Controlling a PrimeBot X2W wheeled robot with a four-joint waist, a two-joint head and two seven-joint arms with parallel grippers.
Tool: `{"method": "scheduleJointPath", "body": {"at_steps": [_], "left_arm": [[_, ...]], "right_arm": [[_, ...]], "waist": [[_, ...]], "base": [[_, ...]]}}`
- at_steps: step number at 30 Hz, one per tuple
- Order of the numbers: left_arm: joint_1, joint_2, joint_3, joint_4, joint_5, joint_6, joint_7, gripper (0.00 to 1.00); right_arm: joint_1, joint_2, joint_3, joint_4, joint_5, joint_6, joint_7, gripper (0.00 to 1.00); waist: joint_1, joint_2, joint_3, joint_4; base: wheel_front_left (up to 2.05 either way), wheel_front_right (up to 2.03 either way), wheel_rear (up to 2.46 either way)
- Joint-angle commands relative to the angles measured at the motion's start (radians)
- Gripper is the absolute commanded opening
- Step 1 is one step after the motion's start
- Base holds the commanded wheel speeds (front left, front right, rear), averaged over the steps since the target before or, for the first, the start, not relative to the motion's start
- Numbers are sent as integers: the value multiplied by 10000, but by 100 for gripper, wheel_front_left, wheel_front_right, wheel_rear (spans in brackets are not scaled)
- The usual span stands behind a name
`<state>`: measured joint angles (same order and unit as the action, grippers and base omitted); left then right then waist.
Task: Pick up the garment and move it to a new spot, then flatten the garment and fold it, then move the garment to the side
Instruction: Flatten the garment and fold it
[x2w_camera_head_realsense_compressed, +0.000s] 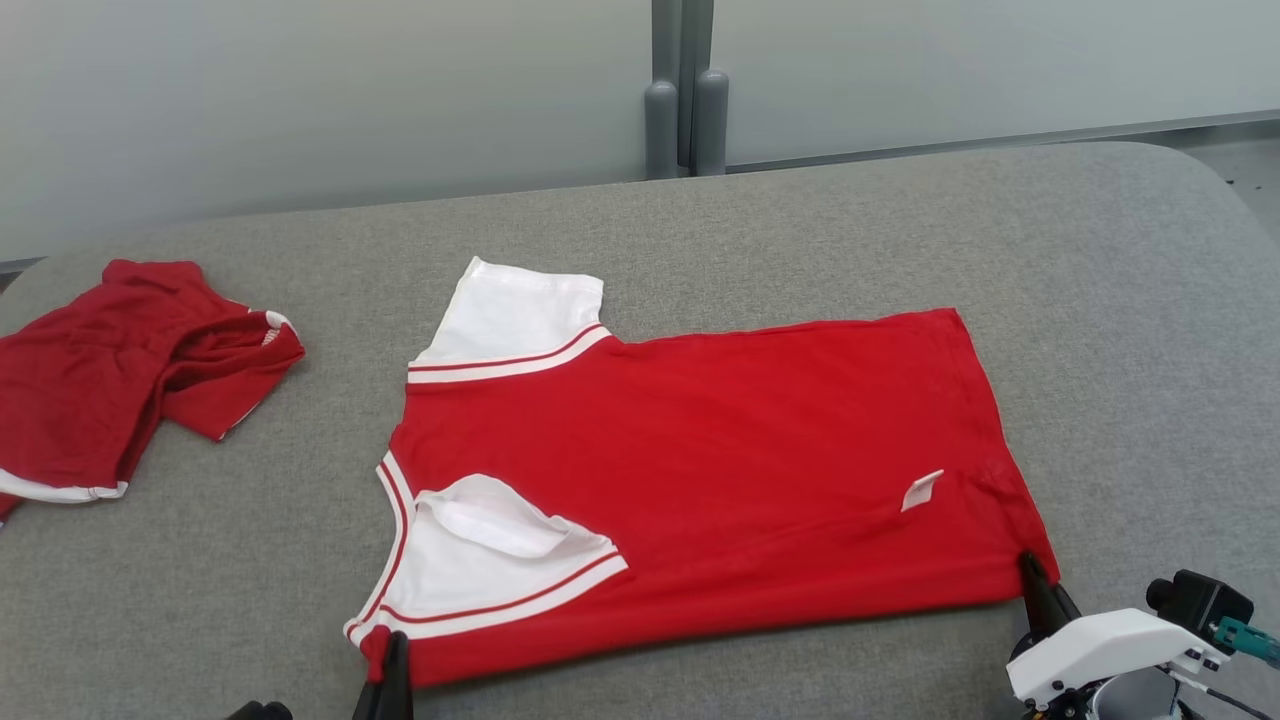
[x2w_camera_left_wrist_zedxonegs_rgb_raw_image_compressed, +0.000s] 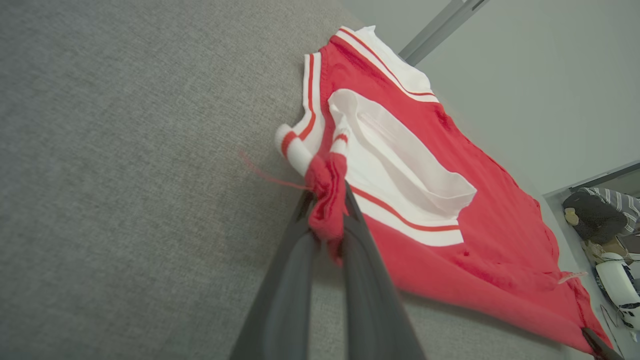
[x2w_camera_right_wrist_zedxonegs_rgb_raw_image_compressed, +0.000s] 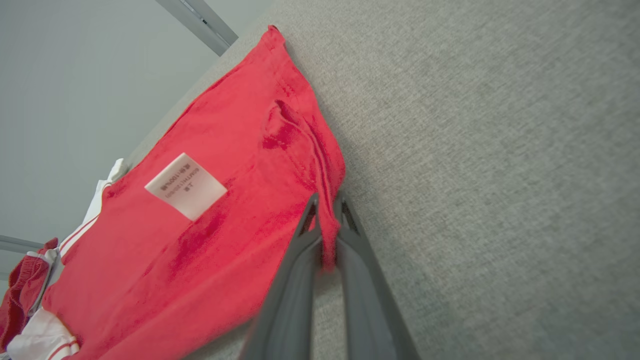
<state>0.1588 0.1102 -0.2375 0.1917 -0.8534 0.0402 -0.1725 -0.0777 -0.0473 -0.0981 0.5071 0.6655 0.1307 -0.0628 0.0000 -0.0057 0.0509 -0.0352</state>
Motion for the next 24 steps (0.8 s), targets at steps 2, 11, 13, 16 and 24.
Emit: {"method": "scheduleJointPath", "body": {"at_steps": [2, 11, 13, 16, 24], "left_arm": [[211, 61, 14, -7, -16, 75, -9, 0], [209, -69, -71, 345, -90, 107, -74, 0], [172, -65, -105, 423, -46, 126, -87, 0], [112, -49, -115, 483, 77, 174, -173, 82], [-160, 344, -27, 350, 481, 331, -405, 100]], "right_arm": [[242, -59, -71, -180, 33, 1, 66, 0], [417, -61, -204, -380, -36, 1, 152, 7], [414, -61, -143, -418, -101, 1, 163, 51], [376, -50, -105, -493, -156, 1, 152, 100], [452, -53, -393, -936, -518, 1, 58, 100]], "waist": [[0, 57, 8, -21], [0, 57, 79, -48], [0, 57, 119, -88], [0, 57, 210, -149], [0, 57, 424, -255]], "base": [[0, 0, 0], [0, 0, 0], [0, 0, 0], [0, 0, 0], [0, 0, 0]]}}
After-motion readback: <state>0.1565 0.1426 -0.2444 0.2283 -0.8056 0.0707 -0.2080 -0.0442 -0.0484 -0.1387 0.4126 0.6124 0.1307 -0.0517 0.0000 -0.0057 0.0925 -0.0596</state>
